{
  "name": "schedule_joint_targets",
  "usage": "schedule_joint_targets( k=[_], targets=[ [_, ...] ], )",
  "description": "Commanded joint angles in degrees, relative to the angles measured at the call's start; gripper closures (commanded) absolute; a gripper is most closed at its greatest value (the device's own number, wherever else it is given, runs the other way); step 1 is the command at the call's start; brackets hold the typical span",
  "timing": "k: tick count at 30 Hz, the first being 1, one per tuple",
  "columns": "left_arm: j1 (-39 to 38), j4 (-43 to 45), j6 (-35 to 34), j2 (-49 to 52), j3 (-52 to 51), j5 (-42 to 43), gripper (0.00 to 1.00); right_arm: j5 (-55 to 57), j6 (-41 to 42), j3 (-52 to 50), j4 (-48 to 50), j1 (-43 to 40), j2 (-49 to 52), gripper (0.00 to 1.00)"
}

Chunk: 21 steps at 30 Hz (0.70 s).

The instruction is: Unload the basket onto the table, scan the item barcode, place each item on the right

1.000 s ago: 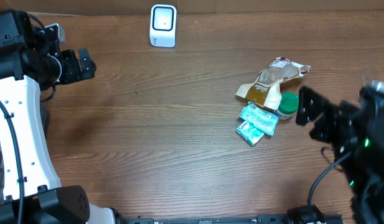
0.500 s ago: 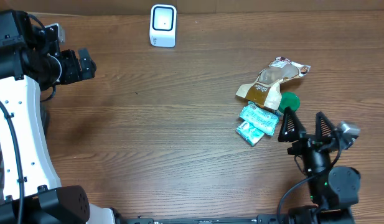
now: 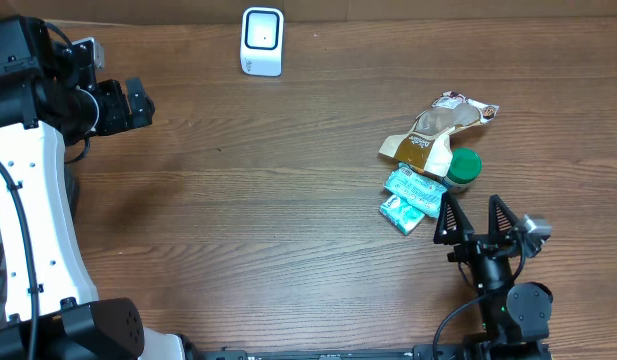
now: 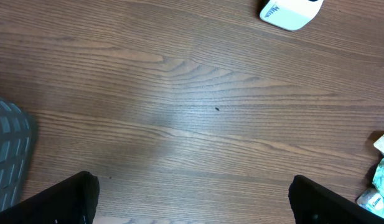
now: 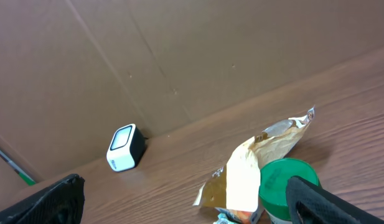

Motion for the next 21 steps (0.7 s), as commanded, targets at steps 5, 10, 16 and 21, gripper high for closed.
schedule_joint_targets(
  k=[5,10,16,21],
  targets=[
    [0.2,0.1,-0.9,0.2,1.2,0.1,0.0,-0.3,-0.3,-2.4,-3.1,0.5,-2.5,0.0],
    [0.2,0.1,-0.9,0.2,1.2,0.1,0.0,-0.3,-0.5,-2.4,-3.1,0.5,-2.5,0.0],
    [0.2,0.1,-0.9,0.2,1.2,0.1,0.0,-0.3,-0.5,-2.4,-3.1,0.5,-2.4,0.0],
    [0.2,0.1,-0.9,0.2,1.2,0.1,0.0,-0.3,-0.5,-2.4,-3.1,0.5,-2.4,0.0]
  ],
)
